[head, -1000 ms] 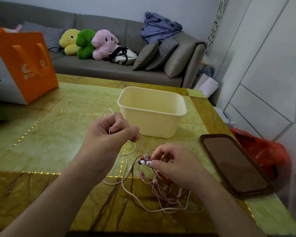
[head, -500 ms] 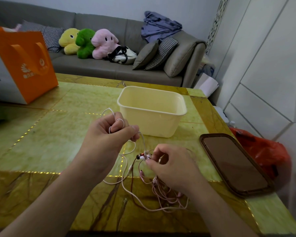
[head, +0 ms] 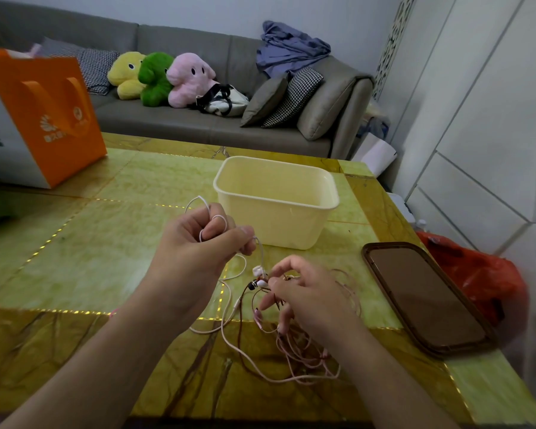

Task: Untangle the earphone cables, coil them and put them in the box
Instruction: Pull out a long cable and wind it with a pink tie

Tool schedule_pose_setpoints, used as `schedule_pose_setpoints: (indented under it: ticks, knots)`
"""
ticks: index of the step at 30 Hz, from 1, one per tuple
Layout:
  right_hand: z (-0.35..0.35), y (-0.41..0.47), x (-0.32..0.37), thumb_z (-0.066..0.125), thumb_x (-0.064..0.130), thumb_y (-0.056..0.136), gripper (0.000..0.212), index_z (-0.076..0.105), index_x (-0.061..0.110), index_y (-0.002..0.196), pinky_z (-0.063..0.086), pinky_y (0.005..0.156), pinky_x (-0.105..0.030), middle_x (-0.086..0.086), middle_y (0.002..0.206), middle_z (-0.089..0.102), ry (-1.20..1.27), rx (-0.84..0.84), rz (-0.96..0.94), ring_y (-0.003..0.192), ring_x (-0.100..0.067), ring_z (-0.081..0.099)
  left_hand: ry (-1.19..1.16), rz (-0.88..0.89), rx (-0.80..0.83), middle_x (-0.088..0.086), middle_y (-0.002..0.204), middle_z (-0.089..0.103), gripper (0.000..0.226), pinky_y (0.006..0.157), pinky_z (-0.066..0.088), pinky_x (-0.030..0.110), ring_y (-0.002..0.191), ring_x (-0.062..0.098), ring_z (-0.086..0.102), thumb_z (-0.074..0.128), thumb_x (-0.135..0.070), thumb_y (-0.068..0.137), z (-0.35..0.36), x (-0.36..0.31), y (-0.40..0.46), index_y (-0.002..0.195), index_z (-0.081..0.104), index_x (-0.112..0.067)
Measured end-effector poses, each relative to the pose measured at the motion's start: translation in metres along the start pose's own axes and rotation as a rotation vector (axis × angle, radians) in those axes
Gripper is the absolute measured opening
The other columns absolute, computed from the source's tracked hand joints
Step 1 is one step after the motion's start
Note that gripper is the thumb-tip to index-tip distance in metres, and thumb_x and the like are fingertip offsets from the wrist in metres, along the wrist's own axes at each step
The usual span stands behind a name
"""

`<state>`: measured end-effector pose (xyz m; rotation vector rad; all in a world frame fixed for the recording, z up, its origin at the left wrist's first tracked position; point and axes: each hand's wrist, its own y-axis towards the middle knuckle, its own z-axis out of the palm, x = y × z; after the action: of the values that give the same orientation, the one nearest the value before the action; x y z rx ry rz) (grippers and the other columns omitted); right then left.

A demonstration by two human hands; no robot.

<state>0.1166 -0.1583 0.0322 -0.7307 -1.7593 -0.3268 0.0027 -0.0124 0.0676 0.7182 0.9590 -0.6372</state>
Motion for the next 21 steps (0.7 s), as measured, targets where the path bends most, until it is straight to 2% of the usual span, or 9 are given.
schedule_pose_setpoints:
  ticks: [4,6,9,12,17,21]
  knots:
    - [0.003,0.002,0.001,0.061,0.014,0.105,0.007,0.062,0.012,0.112,0.042,0.042,-0.023,-0.01,0.09,0.082,0.091,0.027,0.028,0.049,-0.027,0.057,0.006,-0.008,-0.004,0.008,0.063,0.04,0.053,0.075,0.053,0.026,0.068,0.023,0.058,0.07,0.014,0.085,0.0,0.0,-0.001,0.066,0.034,-0.02]
    - [0.004,0.003,0.001,0.061,0.015,0.106,0.009,0.062,0.008,0.111,0.039,0.04,-0.02,-0.009,0.091,0.082,0.119,0.025,0.051,0.049,-0.026,0.057,-0.002,-0.006,0.006,0.008,0.064,0.04,0.053,0.074,0.054,0.025,0.068,0.024,0.058,0.07,0.014,0.085,0.0,-0.001,-0.001,0.066,0.033,-0.019]
    - [0.008,0.005,-0.003,0.055,0.014,0.109,0.016,0.064,0.001,0.108,0.037,0.04,-0.023,-0.012,0.092,0.082,0.188,0.036,0.074,0.048,-0.025,0.058,-0.003,-0.011,0.004,0.009,0.063,0.039,0.051,0.073,0.054,0.025,0.067,0.025,0.056,0.062,0.016,0.09,0.001,-0.001,-0.001,0.066,0.032,-0.018]
    - [0.012,0.008,-0.007,0.048,0.01,0.112,0.021,0.062,-0.005,0.108,0.037,0.037,-0.022,-0.018,0.093,0.08,0.355,0.008,0.137,0.044,-0.022,0.057,-0.014,-0.015,0.005,0.008,0.062,0.04,0.053,0.073,0.053,0.024,0.067,0.025,0.056,0.068,0.015,0.086,0.002,-0.001,-0.002,0.065,0.032,-0.018]
    - [0.011,0.01,-0.013,0.06,-0.001,0.104,0.003,0.062,-0.001,0.103,0.037,0.041,-0.025,-0.02,0.093,0.079,0.474,0.01,0.132,0.047,-0.018,0.057,-0.001,-0.025,-0.007,0.007,0.061,0.04,0.053,0.079,0.051,0.026,0.064,0.021,0.056,0.059,0.021,0.09,0.002,-0.003,-0.002,0.067,0.03,-0.017]
    - [0.009,0.012,-0.015,0.067,-0.006,0.097,0.014,0.065,-0.002,0.11,0.039,0.045,-0.027,-0.016,0.091,0.078,0.509,0.016,0.137,0.052,-0.016,0.057,-0.024,-0.024,-0.004,0.006,0.061,0.041,0.052,0.077,0.05,0.026,0.064,0.021,0.057,0.062,0.018,0.088,0.002,-0.002,-0.002,0.066,0.031,-0.018]
